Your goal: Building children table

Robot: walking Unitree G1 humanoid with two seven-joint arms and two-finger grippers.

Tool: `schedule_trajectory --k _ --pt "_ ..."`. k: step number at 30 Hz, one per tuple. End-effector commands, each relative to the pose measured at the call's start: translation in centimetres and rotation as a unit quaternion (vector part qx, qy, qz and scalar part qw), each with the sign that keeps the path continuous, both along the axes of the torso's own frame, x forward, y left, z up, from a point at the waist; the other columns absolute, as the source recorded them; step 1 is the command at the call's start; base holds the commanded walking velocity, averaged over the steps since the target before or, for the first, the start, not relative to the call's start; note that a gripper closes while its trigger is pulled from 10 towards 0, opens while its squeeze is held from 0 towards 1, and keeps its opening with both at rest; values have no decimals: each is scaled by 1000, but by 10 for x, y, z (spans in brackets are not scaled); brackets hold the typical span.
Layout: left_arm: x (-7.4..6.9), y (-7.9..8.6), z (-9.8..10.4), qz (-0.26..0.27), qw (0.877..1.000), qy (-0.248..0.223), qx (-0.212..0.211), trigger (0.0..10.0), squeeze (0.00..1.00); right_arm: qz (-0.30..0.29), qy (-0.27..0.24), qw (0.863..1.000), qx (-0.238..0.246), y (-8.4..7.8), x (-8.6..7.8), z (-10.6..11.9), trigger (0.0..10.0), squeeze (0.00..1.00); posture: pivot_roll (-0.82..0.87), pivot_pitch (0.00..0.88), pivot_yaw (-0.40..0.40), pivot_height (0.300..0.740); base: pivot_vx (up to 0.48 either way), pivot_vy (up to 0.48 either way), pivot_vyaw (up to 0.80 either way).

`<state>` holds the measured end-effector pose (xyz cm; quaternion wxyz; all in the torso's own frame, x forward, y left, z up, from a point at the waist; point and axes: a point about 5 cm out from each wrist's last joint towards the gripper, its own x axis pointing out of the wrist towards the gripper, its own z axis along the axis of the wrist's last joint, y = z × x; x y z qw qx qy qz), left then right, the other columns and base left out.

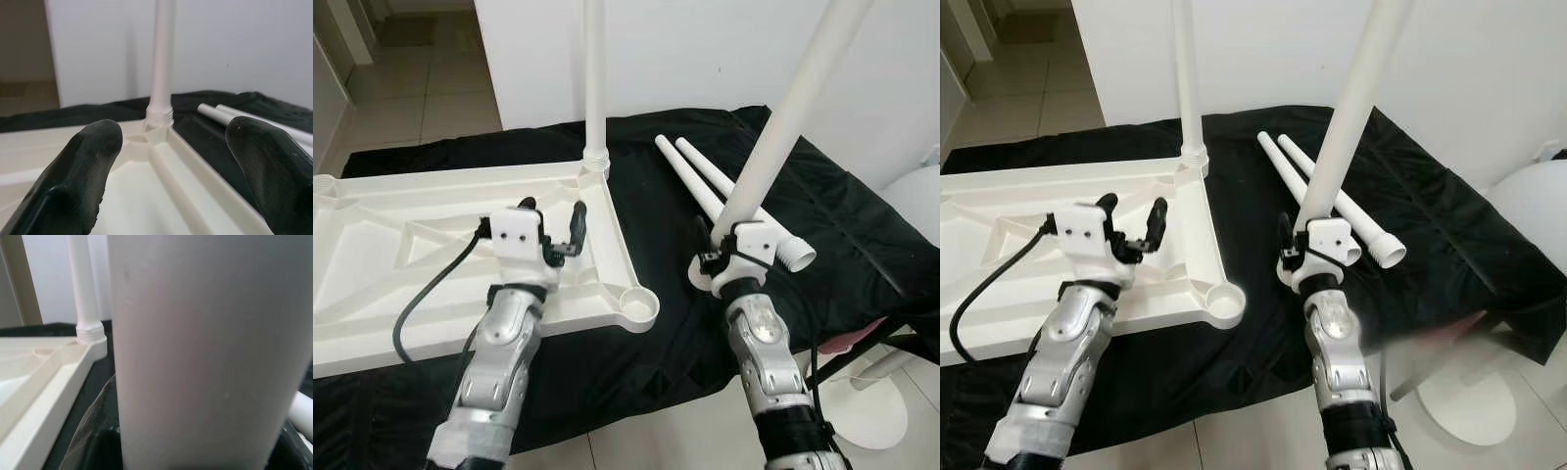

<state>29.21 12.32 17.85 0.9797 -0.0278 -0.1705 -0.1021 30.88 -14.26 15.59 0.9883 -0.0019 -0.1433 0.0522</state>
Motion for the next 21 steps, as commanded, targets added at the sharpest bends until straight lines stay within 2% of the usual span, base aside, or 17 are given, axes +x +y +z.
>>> schedule_trajectory --k 1,10,13,21 --pt "-2 -5 -2 -39 999 -5 22 10000 0 0 -20 1000 -2 -2 -2 6 10000 0 -28 0 -9 740 0 0 0" --pt "-7 7 -13 -10 1000 11 16 10000 0 4 -25 1000 -6 2 -8 4 10000 0 -42 5 3 740 0 0 0" --pt "-7 12 -16 1 1000 20 16 10000 0 6 -26 1000 -7 1 -11 2 10000 0 -45 11 33 740 0 0 0" --pt "-3 21 -17 15 999 33 39 10000 0 19 -25 999 -25 -1 -16 -1 10000 0 -43 9 70 740 0 0 0"
